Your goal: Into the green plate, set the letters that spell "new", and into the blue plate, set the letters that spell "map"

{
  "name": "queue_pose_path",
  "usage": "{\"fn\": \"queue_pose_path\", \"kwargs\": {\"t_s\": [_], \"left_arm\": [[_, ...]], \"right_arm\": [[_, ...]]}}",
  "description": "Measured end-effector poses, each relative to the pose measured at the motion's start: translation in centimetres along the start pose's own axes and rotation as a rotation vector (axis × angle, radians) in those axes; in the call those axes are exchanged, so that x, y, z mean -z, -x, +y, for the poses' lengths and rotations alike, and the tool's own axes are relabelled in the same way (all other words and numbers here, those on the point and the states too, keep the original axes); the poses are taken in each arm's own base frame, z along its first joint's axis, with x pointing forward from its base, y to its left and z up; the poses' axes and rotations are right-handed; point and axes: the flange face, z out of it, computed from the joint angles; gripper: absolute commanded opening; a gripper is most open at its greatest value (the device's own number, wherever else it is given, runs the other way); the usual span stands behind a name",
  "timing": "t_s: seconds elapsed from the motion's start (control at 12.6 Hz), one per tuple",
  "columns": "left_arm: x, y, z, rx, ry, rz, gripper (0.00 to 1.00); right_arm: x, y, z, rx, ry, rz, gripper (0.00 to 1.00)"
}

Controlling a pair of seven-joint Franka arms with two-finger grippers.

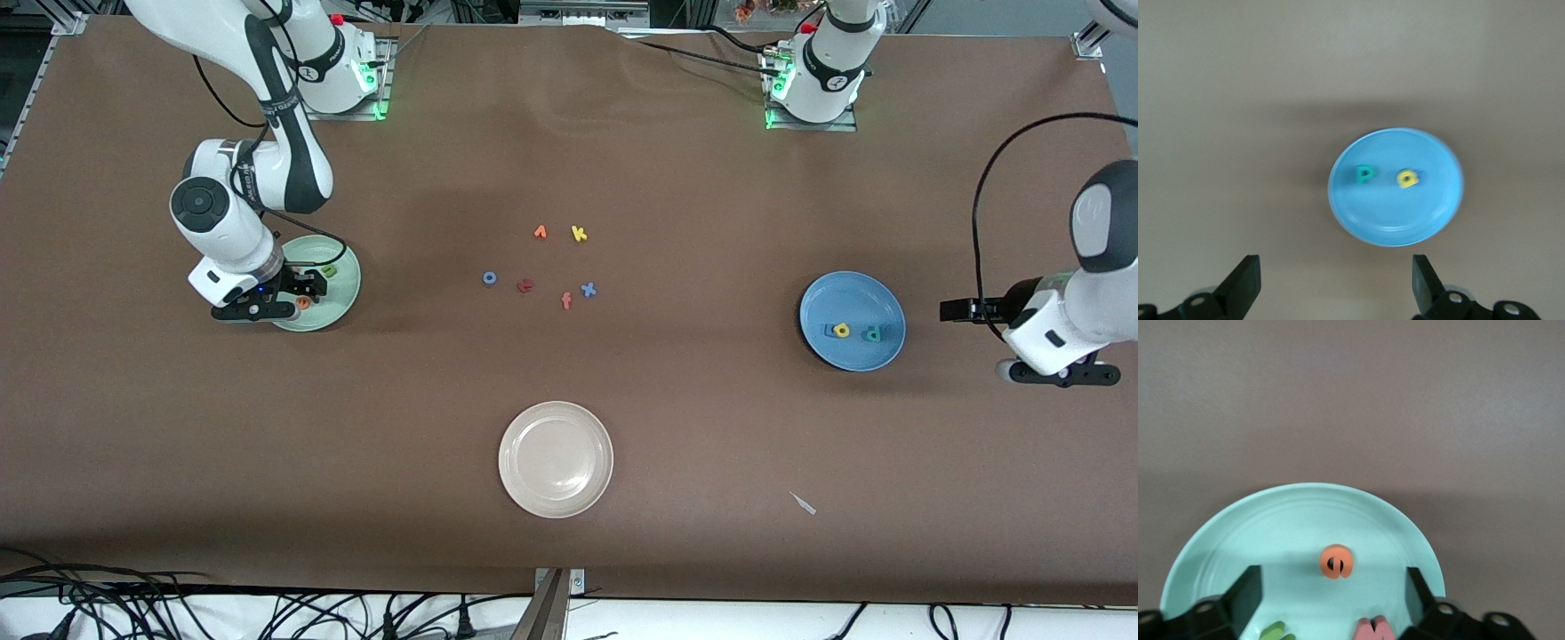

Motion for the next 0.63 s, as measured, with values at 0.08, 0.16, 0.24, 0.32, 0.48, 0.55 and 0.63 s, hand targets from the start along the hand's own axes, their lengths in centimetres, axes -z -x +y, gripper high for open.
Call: {"fn": "queue_pose_path", "kwargs": {"t_s": [0.08,0.16,0.24,0.32,0.48,0.55,0.63], "left_arm": [[1.9,1.2,0.5,0.013,0.007,0.044,1.00],[4.1,2.4,1.0,0.016,0.004,0.083,1.00],[6.3,3.7,1.4,0.013,0.001,0.121,1.00],[8.3,4.9,2.2,0.003,-0.004,0.151,1.00],[10.7,7.3,4.2,-0.030,-0.011,0.149,1.00],[11.6,8.3,4.9,-0.039,-0.013,0.142,1.00],[12.5,9.2,5.1,-0.043,-0.014,0.134,1.00]], "right_arm": [[0.7,-0.3,-0.2,0.003,-0.008,-0.004,1.00],[1.6,-0.7,-0.5,0.006,-0.019,-0.015,1.00],[3.1,-1.6,-0.8,0.011,-0.030,-0.027,1.00],[5.3,-3.0,-1.0,0.018,-0.041,-0.057,1.00],[11.3,-6.1,-1.6,0.033,-0.053,-0.156,1.00],[14.4,-7.3,-1.9,0.041,-0.054,-0.185,1.00],[17.0,-8.2,-2.1,0.047,-0.053,-0.192,1.00]]}}
